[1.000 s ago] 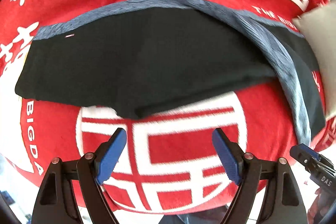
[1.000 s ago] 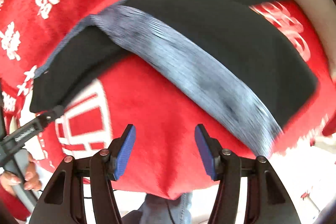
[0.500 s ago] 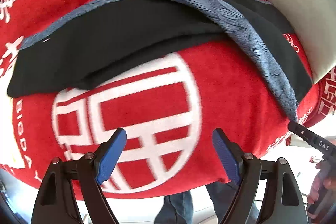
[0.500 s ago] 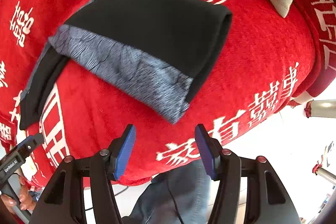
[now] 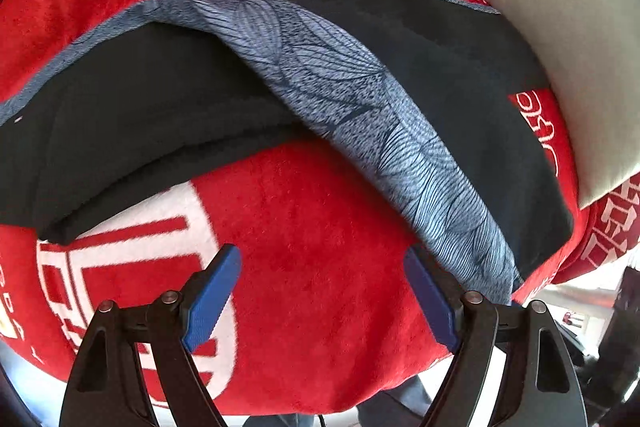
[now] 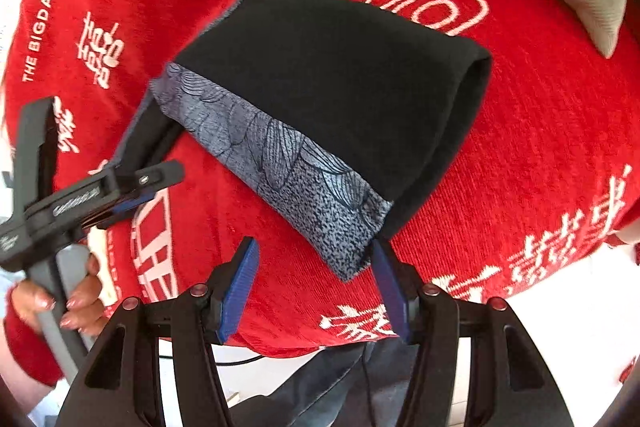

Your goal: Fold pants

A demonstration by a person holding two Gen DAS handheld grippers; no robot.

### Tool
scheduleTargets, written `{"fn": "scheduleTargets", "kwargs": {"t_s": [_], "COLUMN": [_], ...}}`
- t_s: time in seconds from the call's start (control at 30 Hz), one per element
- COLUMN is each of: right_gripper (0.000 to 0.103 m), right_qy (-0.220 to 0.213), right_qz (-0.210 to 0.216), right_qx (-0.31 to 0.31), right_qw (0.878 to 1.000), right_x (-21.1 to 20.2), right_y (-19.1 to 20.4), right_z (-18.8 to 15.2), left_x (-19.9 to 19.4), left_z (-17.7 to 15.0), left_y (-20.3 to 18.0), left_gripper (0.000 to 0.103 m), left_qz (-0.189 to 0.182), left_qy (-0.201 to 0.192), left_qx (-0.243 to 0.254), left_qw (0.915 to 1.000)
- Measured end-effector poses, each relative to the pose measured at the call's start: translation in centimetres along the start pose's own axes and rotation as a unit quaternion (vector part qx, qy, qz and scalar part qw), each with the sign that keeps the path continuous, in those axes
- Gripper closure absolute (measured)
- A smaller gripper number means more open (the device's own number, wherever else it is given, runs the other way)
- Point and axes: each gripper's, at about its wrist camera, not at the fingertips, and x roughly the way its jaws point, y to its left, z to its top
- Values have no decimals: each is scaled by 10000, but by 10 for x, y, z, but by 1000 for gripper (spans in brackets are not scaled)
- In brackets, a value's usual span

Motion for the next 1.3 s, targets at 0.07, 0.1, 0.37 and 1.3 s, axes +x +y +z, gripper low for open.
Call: {"fn": "scheduleTargets", "kwargs": {"t_s": [0.07,0.1,0.37,1.3], "right_gripper": [41,41,50,97], "right_qy": [17,1,149,240], "right_qz": [150,263,770,1665], "right_qx": [54,98,344,696], "right_qw": [9999,9996,9963,9833], "right_x": [5,6,6,-15], "right_y": [-5,-7,-24,-21], "right_z": [5,5,2,37], "left_x": [5,7,21,16], "left_z": [5,7,26,62], "left_y": [-2,-3,-21,-57], "left_gripper": [19,19,19,92], "left_qz": [21,18,-42,-1257], "left_qy": [66,89,175,80], "left_qx": [-27,-34,-56,-109], "left_qw": [10000,10000,9998,9920]}}
